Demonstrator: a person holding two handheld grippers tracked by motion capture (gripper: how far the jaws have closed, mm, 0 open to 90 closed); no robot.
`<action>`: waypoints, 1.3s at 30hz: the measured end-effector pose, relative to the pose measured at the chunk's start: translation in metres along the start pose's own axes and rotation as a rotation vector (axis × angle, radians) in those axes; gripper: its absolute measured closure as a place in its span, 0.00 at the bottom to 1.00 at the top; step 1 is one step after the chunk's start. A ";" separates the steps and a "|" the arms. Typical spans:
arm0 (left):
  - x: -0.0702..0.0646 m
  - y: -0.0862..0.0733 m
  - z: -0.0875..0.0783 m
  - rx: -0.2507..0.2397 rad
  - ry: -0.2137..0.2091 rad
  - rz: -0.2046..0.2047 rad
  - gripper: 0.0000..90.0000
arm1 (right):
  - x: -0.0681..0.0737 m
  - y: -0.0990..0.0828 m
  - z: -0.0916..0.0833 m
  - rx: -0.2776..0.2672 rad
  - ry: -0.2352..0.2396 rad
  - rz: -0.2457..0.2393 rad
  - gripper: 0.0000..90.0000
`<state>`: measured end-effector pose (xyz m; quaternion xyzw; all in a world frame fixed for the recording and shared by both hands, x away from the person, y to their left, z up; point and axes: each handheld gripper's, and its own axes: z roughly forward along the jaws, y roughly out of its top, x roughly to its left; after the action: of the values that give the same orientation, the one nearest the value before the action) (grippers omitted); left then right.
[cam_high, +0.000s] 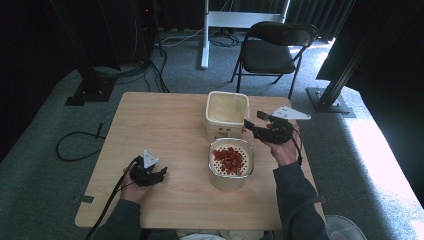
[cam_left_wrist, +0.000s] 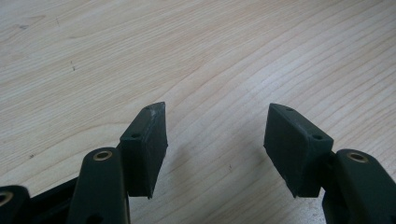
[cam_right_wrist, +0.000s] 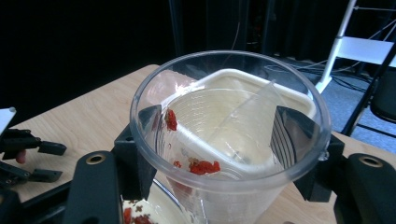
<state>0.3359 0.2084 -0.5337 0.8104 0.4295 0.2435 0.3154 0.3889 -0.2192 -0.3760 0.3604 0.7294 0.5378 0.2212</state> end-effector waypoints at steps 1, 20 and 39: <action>0.000 0.000 0.000 -0.001 0.001 -0.001 0.45 | 0.000 0.001 0.002 0.000 0.004 0.002 0.38; 0.001 0.000 0.000 0.001 0.002 0.002 0.45 | -0.002 0.012 0.017 -0.005 0.073 -0.016 0.38; 0.001 0.000 0.000 0.000 0.001 0.000 0.45 | -0.002 0.023 0.040 0.006 0.114 -0.016 0.37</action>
<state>0.3365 0.2094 -0.5336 0.8101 0.4298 0.2440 0.3154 0.4252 -0.1923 -0.3678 0.3241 0.7453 0.5534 0.1824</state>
